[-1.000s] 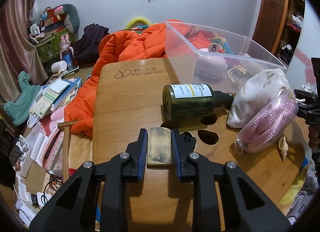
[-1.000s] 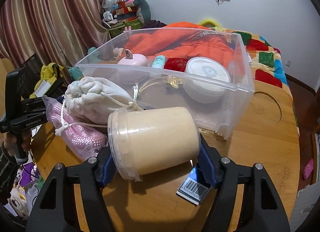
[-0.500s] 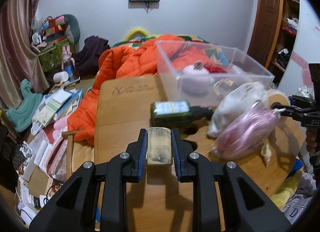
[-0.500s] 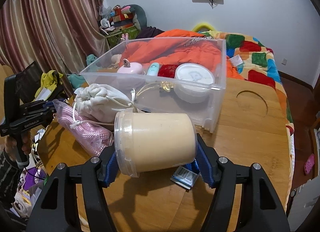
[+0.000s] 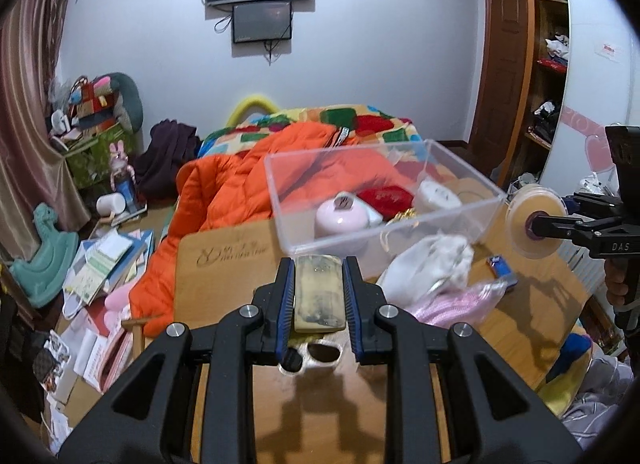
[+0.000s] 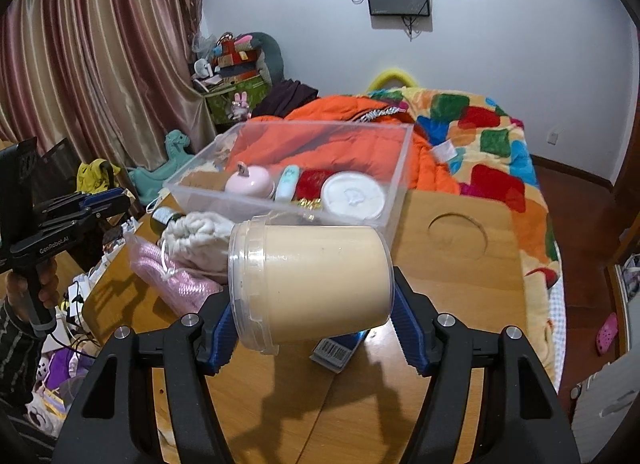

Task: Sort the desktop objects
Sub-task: 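Grasp the soap bar with the left gripper while the right grasps the cream jar, then carry the soap bar and cream jar into the plastic box with both grippers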

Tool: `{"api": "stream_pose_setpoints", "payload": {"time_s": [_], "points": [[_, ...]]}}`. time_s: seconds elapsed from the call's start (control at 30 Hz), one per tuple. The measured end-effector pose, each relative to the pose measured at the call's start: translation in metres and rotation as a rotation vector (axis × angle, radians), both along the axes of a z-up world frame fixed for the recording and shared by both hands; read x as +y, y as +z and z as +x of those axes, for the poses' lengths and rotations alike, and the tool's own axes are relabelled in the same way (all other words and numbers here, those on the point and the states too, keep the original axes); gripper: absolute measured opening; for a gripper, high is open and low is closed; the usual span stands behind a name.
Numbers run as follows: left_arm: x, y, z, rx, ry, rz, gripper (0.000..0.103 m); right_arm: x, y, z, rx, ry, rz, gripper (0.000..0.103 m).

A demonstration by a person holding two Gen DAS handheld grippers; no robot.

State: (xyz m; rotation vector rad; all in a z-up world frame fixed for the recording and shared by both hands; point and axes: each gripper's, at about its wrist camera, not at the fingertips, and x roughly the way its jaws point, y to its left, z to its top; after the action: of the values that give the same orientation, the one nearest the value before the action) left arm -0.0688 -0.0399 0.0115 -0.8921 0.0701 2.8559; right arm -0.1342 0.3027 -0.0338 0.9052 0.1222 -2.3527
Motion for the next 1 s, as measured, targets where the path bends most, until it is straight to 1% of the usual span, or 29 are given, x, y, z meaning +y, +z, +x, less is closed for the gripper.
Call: {"api": "stream_pose_setpoints", "payload": {"time_s": [0.3,0.47,0.73,1.0], "points": [[0.003,0.025,-0.024,0.039,-0.019,0.030,0.023,0.005,0.029,-0.012,0.054,-0.008,-0.034,0.063],[0.000,0.032,-0.041,0.044,-0.018,0.051,0.023,-0.002,0.039,-0.025,0.078,0.002,-0.045,0.063],[0.007,0.029,-0.073,0.027,-0.032,0.043,0.023,-0.021,0.036,-0.053,0.064,0.032,-0.054,0.063],[0.009,0.016,-0.119,-0.050,-0.052,0.071,0.023,-0.040,0.023,-0.085,0.022,0.049,-0.044,0.063]]}}
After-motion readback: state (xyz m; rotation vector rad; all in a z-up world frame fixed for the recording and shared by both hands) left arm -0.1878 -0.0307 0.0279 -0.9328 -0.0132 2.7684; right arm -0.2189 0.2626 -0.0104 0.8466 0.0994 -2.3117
